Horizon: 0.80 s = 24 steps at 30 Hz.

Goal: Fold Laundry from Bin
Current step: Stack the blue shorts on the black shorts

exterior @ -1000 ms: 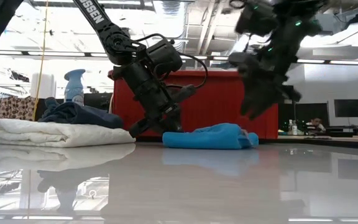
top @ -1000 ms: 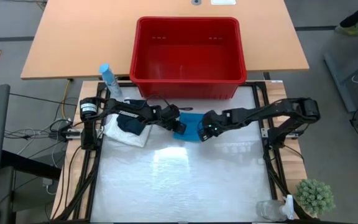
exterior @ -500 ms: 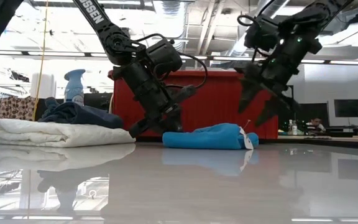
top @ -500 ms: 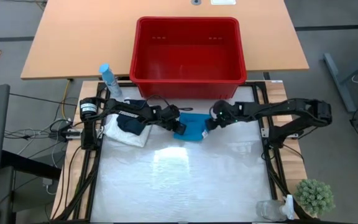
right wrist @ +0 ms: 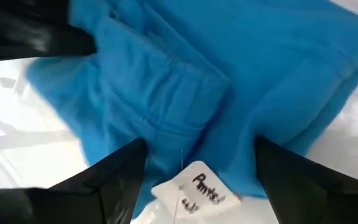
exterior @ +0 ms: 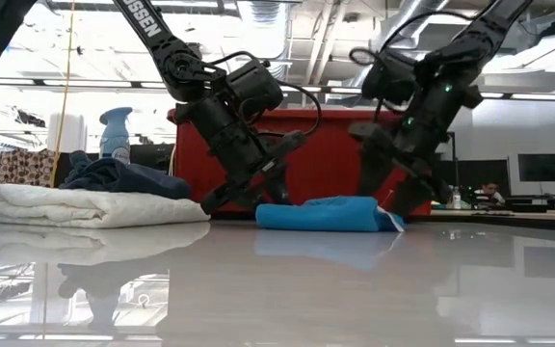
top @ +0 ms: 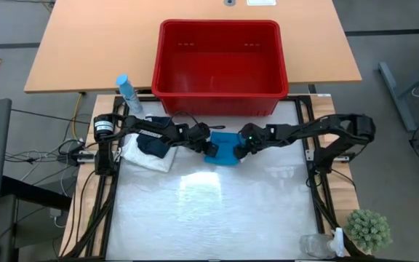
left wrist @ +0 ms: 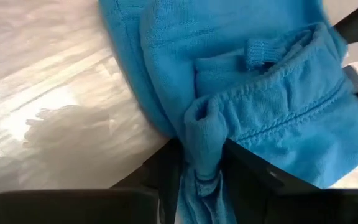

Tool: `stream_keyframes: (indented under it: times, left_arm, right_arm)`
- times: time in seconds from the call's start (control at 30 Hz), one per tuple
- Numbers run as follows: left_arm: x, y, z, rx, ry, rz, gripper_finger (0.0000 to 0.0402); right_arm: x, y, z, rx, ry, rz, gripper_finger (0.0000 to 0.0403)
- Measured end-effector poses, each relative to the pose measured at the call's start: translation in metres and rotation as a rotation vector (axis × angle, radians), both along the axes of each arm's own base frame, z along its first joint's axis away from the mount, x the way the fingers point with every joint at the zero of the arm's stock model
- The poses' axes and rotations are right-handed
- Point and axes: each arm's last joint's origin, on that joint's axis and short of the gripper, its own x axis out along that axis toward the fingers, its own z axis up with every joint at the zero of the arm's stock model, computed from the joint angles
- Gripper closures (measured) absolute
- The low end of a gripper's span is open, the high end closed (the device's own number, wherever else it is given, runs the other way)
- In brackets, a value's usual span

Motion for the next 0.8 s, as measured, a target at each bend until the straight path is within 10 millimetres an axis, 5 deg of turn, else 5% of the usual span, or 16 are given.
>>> stream_keyframes:
  times: [0.33, 0.5, 0.7, 0.8]
  left_arm:
    - [0.002, -0.002, 0.002, -0.024, -0.03, -0.027, 0.0302]
    - [0.002, -0.004, -0.005, -0.045, -0.026, -0.026, 0.0379]
    - [0.006, -0.003, -0.009, -0.132, -0.062, -0.032, 0.0397]
    - [0.005, -0.002, -0.004, -0.16, -0.07, -0.015, 0.0398]
  right_arm:
    - [0.012, -0.004, -0.024, 0.034, 0.03, -0.033, 0.0107]
    - [0.02, -0.001, -0.032, 0.054, 0.044, -0.04, 0.0188]
    - [0.024, 0.0, -0.032, 0.079, 0.045, -0.05, 0.0359]
    - [0.026, 0.0, -0.02, 0.067, 0.011, -0.034, 0.0362]
